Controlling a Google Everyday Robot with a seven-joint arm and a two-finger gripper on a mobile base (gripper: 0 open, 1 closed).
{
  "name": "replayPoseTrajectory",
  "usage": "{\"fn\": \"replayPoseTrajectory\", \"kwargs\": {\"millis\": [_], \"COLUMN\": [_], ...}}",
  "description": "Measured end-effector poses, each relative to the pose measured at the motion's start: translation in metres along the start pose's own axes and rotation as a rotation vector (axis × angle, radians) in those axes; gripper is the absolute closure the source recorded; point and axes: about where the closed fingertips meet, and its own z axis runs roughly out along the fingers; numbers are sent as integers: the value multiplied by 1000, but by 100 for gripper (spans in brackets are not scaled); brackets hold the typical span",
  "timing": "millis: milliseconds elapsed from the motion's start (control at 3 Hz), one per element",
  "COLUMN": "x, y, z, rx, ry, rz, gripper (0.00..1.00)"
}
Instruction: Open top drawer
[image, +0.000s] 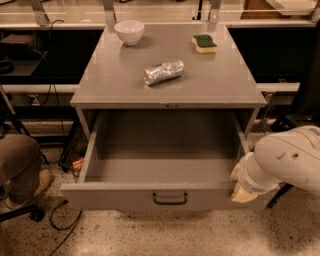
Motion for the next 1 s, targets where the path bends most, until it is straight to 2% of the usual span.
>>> {"fn": "replayPoseTrajectory", "kwargs": {"millis": [333, 667, 1000], "x": [0, 0, 0], "y": [0, 0, 0], "z": [0, 0, -1], "rx": [0, 1, 1], "ry": [0, 1, 1], "rz": [0, -1, -2], "gripper": [100, 85, 63]}}
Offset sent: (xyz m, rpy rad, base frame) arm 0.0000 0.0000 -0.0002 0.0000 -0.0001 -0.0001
